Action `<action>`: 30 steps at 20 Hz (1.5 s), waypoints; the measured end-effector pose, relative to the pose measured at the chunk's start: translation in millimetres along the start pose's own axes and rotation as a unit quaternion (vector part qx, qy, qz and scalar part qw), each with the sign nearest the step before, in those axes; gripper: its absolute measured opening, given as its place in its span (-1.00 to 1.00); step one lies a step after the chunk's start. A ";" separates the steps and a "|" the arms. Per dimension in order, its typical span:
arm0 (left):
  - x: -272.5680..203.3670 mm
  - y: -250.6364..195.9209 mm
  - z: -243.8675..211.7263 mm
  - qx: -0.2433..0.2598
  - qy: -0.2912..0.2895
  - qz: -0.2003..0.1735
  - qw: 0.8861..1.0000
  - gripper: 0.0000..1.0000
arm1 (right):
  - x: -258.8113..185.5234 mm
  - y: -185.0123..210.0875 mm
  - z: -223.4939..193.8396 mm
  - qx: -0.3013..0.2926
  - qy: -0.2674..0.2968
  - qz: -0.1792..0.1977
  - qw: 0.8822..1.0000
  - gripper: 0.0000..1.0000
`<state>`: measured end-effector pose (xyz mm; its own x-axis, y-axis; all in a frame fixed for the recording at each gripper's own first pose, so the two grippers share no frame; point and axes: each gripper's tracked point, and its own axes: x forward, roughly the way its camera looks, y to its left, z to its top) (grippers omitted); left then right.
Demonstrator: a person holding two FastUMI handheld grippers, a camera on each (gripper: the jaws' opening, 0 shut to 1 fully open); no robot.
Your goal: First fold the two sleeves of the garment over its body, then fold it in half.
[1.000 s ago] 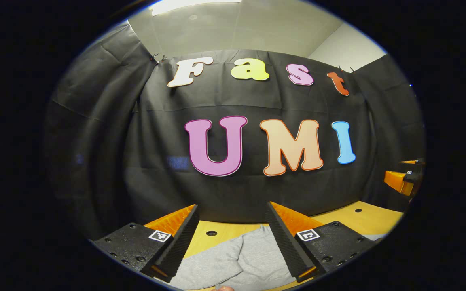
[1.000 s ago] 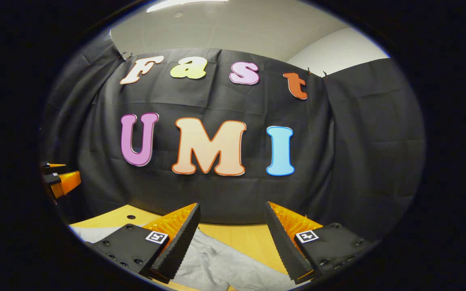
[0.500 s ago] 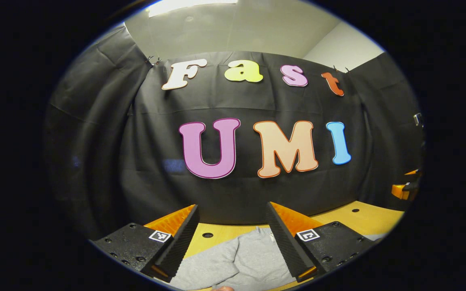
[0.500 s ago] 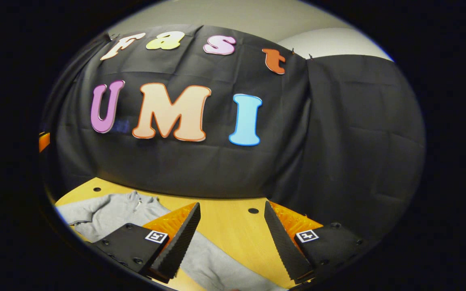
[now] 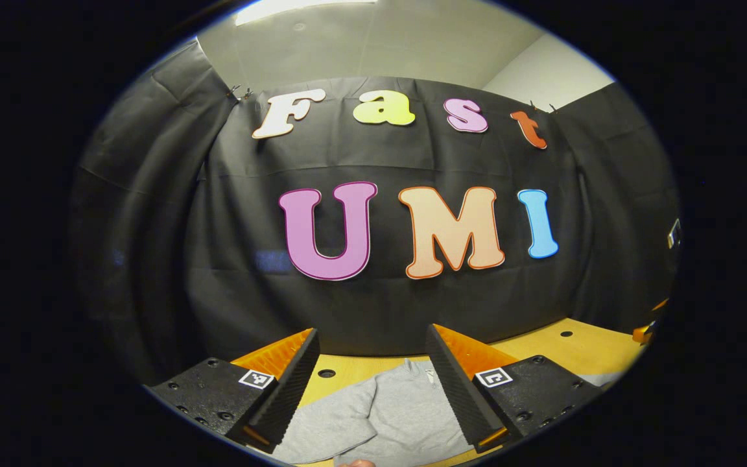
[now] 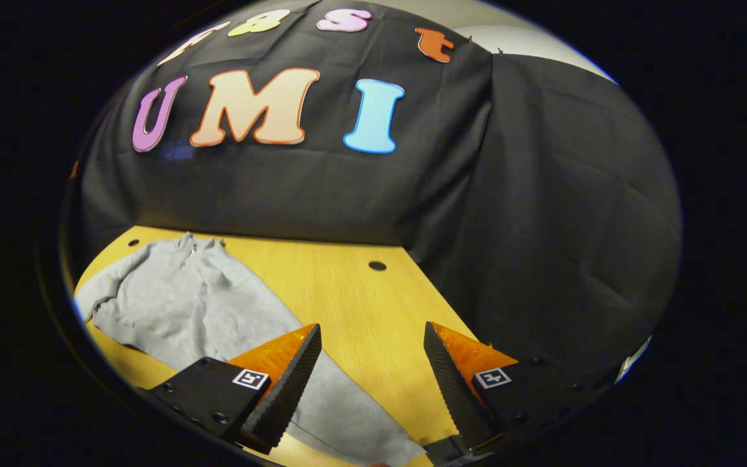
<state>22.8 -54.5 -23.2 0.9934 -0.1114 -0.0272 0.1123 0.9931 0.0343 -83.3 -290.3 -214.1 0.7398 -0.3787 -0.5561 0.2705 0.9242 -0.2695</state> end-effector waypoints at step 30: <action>6.4 -42.0 -17.0 0.011 0.028 -0.002 1.000 0.92 | -6.8 6.3 -199.4 0.092 0.278 0.053 0.955 -0.14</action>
<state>24.1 -96.3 -41.8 0.9902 -0.1128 -0.0827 0.1177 0.9915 0.0559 -209.5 -291.6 -368.8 0.3409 -0.2023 -0.9181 0.3545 0.9321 -0.0737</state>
